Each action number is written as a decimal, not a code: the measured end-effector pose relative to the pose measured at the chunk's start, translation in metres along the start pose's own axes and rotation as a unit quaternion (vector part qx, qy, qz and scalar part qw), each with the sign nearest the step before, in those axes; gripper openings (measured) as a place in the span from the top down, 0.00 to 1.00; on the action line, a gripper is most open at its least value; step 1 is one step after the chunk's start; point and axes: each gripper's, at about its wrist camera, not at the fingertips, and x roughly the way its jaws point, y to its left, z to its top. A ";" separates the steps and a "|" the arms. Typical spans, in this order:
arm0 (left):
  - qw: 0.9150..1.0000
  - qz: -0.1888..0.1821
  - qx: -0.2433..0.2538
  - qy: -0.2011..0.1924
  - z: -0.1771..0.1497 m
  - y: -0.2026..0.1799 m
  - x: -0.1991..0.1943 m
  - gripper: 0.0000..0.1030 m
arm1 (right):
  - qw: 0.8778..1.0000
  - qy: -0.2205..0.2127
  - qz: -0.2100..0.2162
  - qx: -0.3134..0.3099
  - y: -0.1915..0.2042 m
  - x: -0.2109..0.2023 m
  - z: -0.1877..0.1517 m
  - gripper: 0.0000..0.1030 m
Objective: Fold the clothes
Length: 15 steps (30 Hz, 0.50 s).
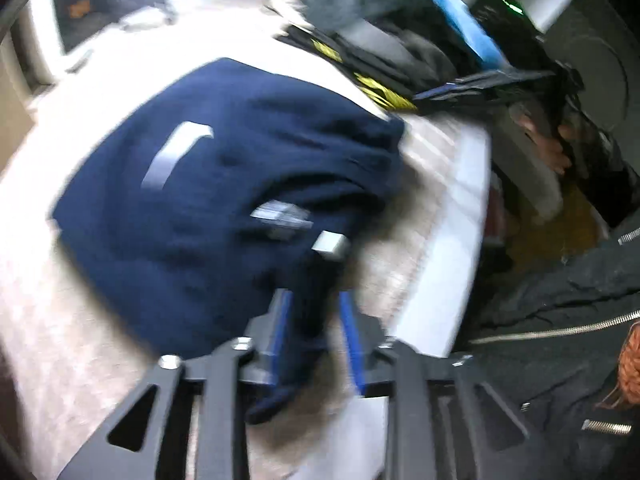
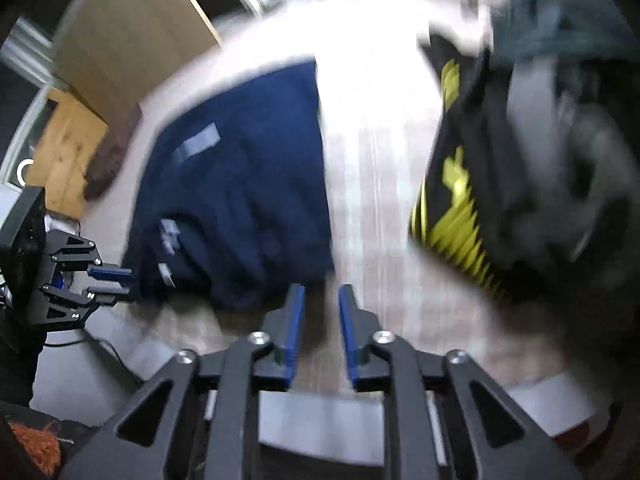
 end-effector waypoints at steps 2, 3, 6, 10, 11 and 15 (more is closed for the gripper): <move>0.999 0.015 -0.047 -0.012 -0.006 0.028 -0.009 0.75 | 0.999 -0.013 0.015 -0.036 0.016 0.008 0.017 0.65; 0.998 0.014 -0.066 -0.017 -0.014 0.044 -0.013 0.75 | 0.998 -0.008 0.020 -0.052 0.020 0.017 0.022 0.65; 0.997 0.013 -0.074 0.000 -0.029 0.062 0.005 0.75 | 0.996 0.033 -0.022 -0.083 0.021 0.052 0.027 0.65; 0.995 0.046 -0.089 0.011 -0.045 0.055 -0.001 0.77 | 0.994 0.062 -0.045 -0.074 0.009 0.070 0.030 0.63; 0.994 0.048 -0.102 0.008 -0.051 0.055 -0.006 0.73 | 0.996 0.052 -0.027 -0.061 0.006 0.058 0.031 0.63; 0.984 0.030 -0.178 -0.004 -0.075 0.058 -0.011 0.70 | 0.999 0.019 -0.008 -0.046 0.005 0.033 0.031 0.58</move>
